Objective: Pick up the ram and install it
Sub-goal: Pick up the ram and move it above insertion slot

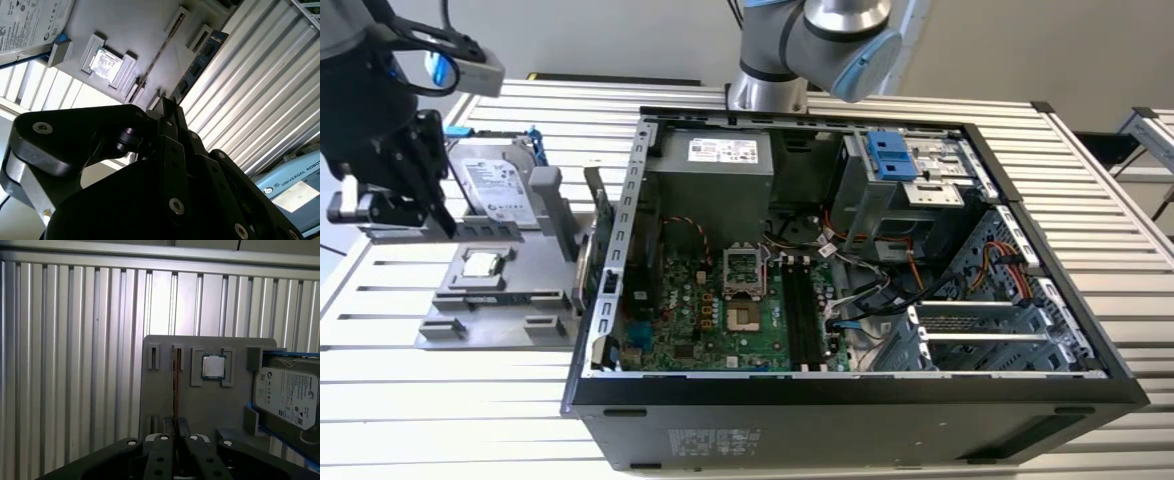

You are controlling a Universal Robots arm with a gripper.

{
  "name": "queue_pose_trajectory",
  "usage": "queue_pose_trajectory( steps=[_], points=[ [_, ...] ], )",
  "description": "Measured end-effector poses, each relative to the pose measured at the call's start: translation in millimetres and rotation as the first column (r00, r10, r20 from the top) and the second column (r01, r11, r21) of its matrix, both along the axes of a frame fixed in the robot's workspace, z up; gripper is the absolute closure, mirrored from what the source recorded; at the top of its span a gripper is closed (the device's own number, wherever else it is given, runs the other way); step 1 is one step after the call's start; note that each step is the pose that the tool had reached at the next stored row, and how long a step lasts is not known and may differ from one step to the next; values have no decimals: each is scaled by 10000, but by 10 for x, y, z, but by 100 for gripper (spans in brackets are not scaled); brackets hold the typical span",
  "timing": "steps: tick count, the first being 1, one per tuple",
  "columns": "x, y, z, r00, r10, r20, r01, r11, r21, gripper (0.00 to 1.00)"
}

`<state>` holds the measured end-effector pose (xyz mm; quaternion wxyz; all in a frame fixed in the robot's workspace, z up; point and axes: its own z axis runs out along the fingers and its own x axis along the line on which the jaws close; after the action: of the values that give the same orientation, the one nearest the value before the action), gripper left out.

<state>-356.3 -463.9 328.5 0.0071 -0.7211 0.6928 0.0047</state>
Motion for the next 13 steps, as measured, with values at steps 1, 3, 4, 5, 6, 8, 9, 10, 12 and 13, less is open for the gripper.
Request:
queue_pose_trajectory(
  steps=[1,3,4,5,6,8,9,10,12,13],
  points=[
    [0,0,5,10000,0,0,0,10000,0,100],
    [0,0,14,10000,0,-1,0,10000,0,100],
    [0,0,18,10000,0,0,0,10000,0,100],
    [0,0,21,10000,0,1,0,10000,0,100],
    [0,0,24,10000,0,1,0,10000,1,100],
    [0,0,31,10000,0,-1,0,10000,0,100],
    [0,0,34,10000,0,0,0,10000,0,100],
    [0,0,35,10000,0,1,0,10000,0,100],
    [0,0,39,10000,0,0,0,10000,0,100],
    [0,0,41,10000,0,0,0,10000,0,100]
  ],
)
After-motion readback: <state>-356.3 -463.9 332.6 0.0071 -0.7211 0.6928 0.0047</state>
